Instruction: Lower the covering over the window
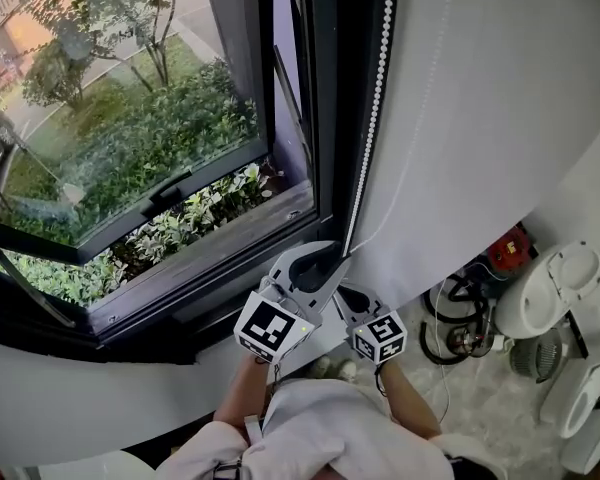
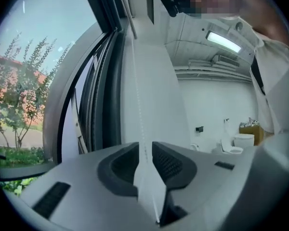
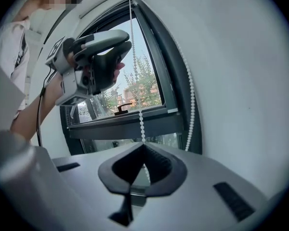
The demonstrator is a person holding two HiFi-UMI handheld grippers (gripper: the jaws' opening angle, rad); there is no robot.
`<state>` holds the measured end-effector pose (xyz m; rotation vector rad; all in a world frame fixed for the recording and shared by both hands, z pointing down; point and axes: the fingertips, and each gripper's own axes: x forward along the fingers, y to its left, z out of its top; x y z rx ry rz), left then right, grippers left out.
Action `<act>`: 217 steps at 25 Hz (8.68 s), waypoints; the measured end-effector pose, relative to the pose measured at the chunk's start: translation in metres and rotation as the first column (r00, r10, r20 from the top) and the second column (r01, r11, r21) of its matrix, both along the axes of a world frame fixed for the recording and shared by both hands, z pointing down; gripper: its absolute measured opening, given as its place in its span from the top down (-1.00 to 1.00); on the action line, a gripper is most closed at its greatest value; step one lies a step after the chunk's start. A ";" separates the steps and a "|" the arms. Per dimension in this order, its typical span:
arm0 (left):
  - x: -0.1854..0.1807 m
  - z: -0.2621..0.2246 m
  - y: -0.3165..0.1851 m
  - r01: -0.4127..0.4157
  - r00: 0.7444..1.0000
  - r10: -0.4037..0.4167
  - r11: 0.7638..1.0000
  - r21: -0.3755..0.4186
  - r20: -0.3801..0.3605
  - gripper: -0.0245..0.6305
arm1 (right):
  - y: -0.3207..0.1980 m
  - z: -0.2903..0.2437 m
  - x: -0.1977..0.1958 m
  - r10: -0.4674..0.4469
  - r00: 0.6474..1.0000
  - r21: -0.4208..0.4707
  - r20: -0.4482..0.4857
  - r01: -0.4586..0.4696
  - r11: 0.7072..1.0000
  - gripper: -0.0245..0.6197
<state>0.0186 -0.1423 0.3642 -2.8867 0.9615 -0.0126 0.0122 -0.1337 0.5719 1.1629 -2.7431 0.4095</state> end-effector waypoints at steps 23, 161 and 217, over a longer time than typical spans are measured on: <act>0.011 -0.005 -0.013 0.031 0.999 -0.031 0.999 0.006 0.016 0.85 | 0.019 0.045 -0.003 -0.018 0.997 -0.117 -0.078 0.008 0.993 0.93; 0.014 0.309 0.017 0.082 0.977 0.012 0.902 -0.423 0.214 0.85 | -0.023 -0.071 0.003 0.097 0.995 0.112 0.036 -0.100 0.989 0.93; 0.017 -0.020 -0.022 0.051 0.999 -0.050 0.997 0.062 -0.020 0.87 | -0.014 -0.035 0.003 0.069 0.997 0.050 0.016 -0.070 0.996 0.93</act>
